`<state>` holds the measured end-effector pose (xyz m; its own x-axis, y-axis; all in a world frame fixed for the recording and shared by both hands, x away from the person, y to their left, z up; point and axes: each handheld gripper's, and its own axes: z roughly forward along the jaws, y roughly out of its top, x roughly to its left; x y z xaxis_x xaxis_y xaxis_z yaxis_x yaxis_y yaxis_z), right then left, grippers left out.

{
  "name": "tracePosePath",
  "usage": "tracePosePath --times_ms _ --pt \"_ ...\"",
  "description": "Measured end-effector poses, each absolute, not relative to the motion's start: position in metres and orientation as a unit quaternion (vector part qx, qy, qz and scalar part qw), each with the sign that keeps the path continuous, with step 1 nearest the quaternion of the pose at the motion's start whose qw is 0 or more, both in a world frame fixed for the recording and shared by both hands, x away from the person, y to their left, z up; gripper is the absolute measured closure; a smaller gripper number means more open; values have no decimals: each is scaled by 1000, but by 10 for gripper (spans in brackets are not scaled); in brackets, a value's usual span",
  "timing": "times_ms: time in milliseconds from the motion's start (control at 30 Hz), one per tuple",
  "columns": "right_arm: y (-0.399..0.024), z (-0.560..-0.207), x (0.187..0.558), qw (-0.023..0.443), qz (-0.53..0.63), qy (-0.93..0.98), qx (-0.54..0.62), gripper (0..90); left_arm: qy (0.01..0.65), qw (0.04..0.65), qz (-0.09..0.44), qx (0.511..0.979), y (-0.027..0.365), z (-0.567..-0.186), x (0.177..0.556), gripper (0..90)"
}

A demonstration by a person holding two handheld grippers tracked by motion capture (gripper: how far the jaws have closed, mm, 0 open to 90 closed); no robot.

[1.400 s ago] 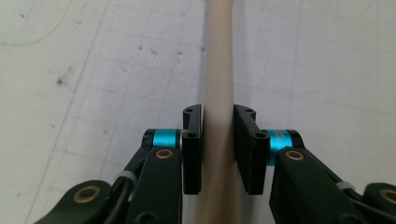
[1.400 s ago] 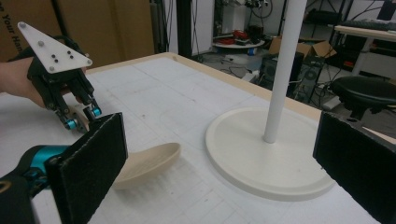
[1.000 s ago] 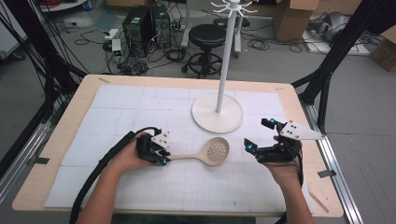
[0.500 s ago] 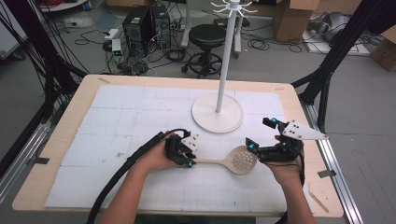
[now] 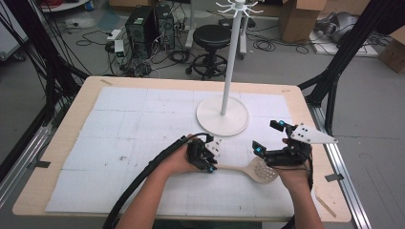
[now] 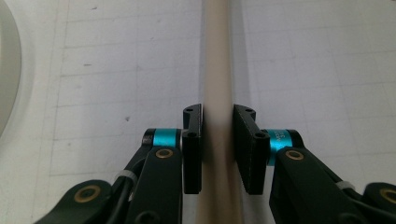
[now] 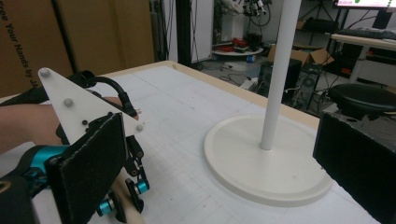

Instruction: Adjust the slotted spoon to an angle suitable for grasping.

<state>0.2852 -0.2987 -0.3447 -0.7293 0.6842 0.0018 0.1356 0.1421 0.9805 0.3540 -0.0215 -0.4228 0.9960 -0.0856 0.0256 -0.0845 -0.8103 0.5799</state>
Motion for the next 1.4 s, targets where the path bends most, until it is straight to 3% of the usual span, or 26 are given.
tracePosePath --times_ms 167,333,500,933,1400 --pt "-299 -345 285 232 590 719 285 18 -34 307 -8 951 -20 -423 357 727" --pt "-299 -345 285 234 589 719 286 18 -19 317 9 948 -10 -414 356 614" --pt "-300 -345 284 233 590 718 286 18 26 375 7 927 19 -398 355 449" --pt "-295 -346 284 230 584 726 281 18 98 479 41 872 114 -365 340 345" --pt "-291 -349 287 226 580 731 282 17 125 536 62 833 157 -369 326 254"
